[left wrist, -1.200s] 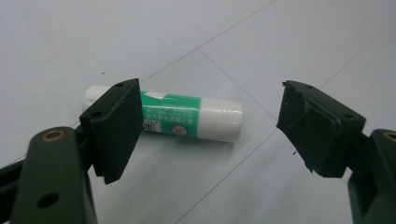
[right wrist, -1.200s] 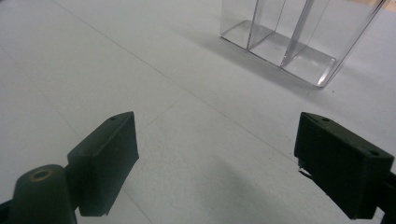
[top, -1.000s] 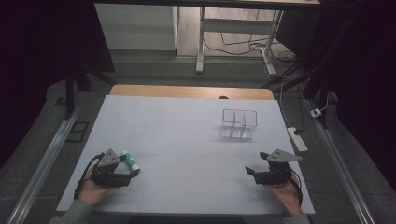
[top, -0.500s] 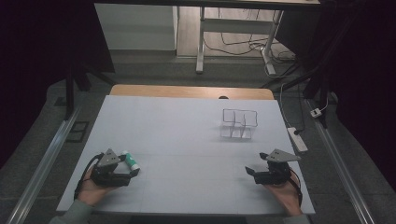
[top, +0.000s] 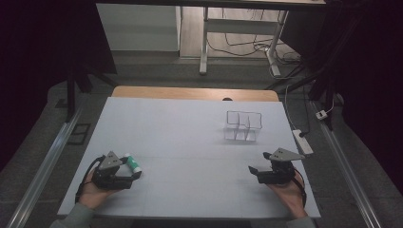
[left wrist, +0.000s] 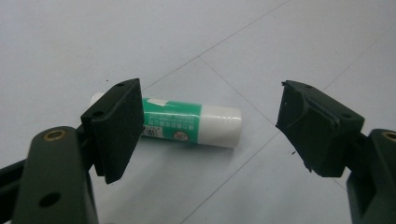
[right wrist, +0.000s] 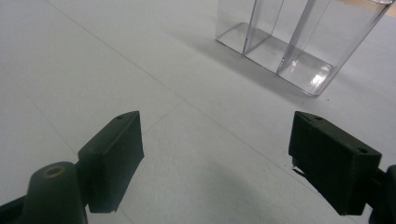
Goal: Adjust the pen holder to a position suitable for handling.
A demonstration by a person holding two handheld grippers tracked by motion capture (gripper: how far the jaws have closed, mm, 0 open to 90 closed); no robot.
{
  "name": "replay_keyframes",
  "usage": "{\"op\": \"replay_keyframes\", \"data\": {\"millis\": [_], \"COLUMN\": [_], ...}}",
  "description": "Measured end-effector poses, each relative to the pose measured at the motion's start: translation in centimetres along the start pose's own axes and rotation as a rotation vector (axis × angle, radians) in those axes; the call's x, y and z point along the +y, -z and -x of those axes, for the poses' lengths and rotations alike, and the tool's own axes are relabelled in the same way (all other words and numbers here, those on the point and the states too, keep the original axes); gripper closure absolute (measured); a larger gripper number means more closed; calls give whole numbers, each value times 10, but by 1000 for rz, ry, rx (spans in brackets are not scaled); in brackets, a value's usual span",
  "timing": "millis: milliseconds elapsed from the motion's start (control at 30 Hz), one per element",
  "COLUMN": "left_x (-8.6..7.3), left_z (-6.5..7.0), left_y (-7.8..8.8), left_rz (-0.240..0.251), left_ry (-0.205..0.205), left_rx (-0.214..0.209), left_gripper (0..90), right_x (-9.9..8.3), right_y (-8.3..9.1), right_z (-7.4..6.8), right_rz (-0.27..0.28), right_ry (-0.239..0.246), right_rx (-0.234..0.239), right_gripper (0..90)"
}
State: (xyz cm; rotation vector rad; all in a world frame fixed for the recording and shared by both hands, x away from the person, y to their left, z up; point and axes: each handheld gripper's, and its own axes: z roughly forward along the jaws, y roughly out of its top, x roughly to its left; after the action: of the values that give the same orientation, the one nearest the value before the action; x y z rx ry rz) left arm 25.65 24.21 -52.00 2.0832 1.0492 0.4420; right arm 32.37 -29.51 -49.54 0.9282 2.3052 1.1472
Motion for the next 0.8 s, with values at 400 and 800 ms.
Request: {"op": "replay_keyframes", "data": {"millis": [400,800], "left_x": [0,0], "left_z": [0,0], "left_y": [1,1], "left_rz": [3,3], "left_ry": [-1,-1], "left_rx": [-1,5], "left_gripper": [226,226], "right_x": [12,20], "right_y": [-9,-9], "right_z": [14,34], "right_rz": [-3,-6], "right_ry": [-46,-96], "right_rx": [-33,-79], "right_gripper": [192,197]}}
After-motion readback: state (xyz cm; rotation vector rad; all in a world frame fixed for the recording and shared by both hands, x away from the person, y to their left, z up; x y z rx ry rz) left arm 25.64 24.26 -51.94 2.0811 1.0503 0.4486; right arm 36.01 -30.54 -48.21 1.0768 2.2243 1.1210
